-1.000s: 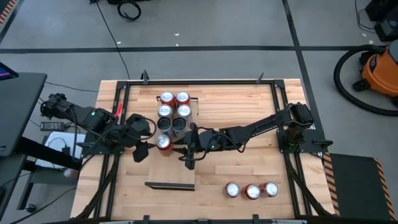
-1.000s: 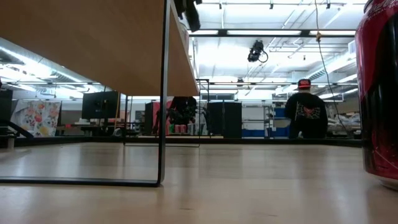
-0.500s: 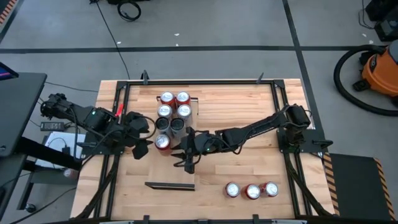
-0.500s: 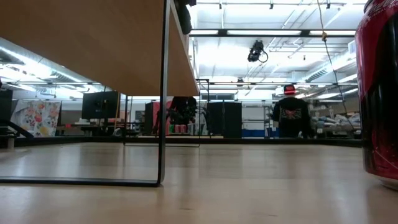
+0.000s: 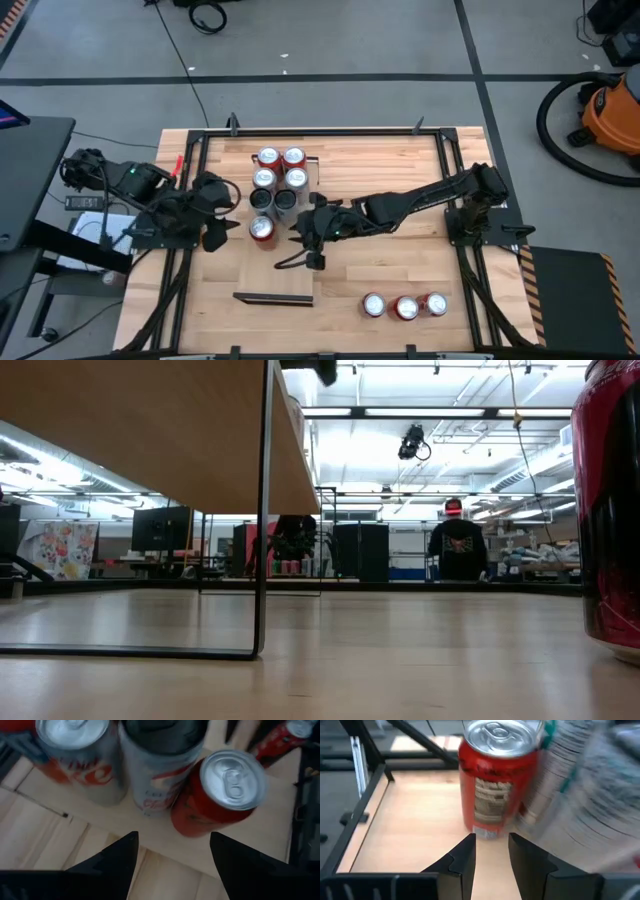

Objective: Pick and place cans onto a shelf
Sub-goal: Put the red-black soda can on the shelf aligned with the other red-black pattern soda can

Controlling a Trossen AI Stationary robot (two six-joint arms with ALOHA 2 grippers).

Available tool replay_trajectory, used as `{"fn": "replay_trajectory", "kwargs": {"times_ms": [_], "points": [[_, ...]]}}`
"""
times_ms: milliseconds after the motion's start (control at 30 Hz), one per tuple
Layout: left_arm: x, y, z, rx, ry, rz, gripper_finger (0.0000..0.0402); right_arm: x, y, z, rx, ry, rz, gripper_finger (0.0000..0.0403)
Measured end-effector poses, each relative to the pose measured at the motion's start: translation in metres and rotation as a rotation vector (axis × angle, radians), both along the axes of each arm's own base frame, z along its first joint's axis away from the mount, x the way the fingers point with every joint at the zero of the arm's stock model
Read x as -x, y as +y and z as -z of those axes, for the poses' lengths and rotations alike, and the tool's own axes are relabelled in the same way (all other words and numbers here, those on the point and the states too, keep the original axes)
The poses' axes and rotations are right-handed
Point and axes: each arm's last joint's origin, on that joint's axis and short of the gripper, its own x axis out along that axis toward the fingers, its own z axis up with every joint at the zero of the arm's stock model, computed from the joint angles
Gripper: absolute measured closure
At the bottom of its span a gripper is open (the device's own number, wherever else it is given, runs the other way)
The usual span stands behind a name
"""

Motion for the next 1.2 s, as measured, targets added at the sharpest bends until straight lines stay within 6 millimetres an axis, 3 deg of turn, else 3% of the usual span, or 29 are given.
{"fn": "replay_trajectory", "kwargs": {"times_ms": [100, 267, 400, 767, 967, 1200], "points": [[0.001, 0.001, -0.008, -0.018, -0.023, 0.038, 0.0143, 0.009, -0.002, -0.015, 0.0, 0.037, -0.013, 0.0278], [0.002, 0.001, -0.013, -0.06, -0.034, 0.094, 0.0143, 0.025, -0.007, -0.023, -0.022, 0.135, 0.011, 0.0275], [0.002, 0.001, -0.013, -0.074, -0.033, 0.109, 0.0143, 0.032, -0.013, -0.034, -0.059, 0.11, 0.035, 0.0264], [0.002, 0.001, -0.013, -0.07, -0.033, 0.102, 0.0143, 0.038, -0.033, -0.048, -0.129, 0.074, 0.087, 0.0153], [0.002, 0.001, -0.013, -0.053, -0.03, 0.108, 0.0143, 0.063, -0.026, -0.047, -0.316, 0.283, 0.027, 0.0146], [0.001, 0.001, -0.014, -0.079, -0.036, 0.137, 0.0143, 0.083, 0.006, -0.037, -0.415, 0.5, -0.034, 0.0156]]}}
